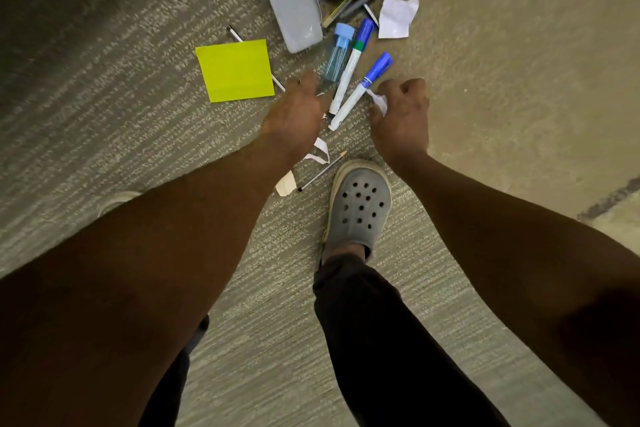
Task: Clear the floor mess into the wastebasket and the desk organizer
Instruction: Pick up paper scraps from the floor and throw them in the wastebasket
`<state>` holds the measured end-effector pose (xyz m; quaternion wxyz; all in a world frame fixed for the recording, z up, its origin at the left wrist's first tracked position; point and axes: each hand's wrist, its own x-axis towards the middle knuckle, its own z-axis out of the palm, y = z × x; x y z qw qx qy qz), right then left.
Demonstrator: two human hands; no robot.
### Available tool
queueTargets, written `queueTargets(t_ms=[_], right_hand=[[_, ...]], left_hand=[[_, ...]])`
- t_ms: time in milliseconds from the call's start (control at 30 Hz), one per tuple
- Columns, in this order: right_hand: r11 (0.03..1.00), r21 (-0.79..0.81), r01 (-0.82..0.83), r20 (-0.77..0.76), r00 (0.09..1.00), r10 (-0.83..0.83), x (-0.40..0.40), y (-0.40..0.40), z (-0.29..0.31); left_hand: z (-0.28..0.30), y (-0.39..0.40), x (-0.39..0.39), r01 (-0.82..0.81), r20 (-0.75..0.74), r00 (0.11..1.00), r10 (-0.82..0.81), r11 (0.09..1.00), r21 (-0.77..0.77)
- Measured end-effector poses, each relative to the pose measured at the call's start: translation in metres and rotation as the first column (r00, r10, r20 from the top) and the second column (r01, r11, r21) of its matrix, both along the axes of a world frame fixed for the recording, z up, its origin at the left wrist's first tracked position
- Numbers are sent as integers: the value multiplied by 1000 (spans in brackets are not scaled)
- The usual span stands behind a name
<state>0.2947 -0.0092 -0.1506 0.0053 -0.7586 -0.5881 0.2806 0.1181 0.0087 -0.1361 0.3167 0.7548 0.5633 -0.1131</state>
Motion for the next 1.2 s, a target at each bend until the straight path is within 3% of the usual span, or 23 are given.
queueTargets(t_ms=[100, 200, 300, 467, 633, 767, 867, 967, 1100, 1200], right_hand=[[1000, 3, 4, -20, 1000, -4, 3, 1, 0], [992, 58, 110, -49, 993, -107, 4, 10, 4], [950, 115, 290, -104, 955, -278, 7, 31, 14], [972, 152, 179, -150, 976, -156, 13, 75, 20], [997, 40, -72, -41, 996, 74, 17, 102, 10], [992, 9, -125, 85, 989, 124, 15, 100, 4], [999, 30, -38, 68, 997, 36, 12, 89, 6], [995, 56, 85, 10, 996, -86, 6, 70, 11], [972, 69, 226, -56, 973, -223, 0, 45, 18], [949, 96, 300, -78, 953, -293, -4, 28, 25]], left_hand=[[1, 1, -4, -11, 55, 998, 10, 1000, 21], [8, 0, -8, -209, 188, 960, 205, 978, -2], [18, -4, -16, -432, 280, 864, 420, 902, -20], [24, -22, -41, -530, 303, 800, 518, 847, -48], [20, -47, -47, -333, 233, 908, 348, 937, -104], [18, -58, -38, -180, 234, 948, 216, 969, -168], [14, -68, -27, 56, 181, 983, -22, 981, -184], [11, -77, -16, 229, 32, 973, -227, 965, -125], [0, -74, -11, 267, 28, 964, -265, 962, -53], [-4, -74, -11, 170, 84, 983, -166, 985, -43]])
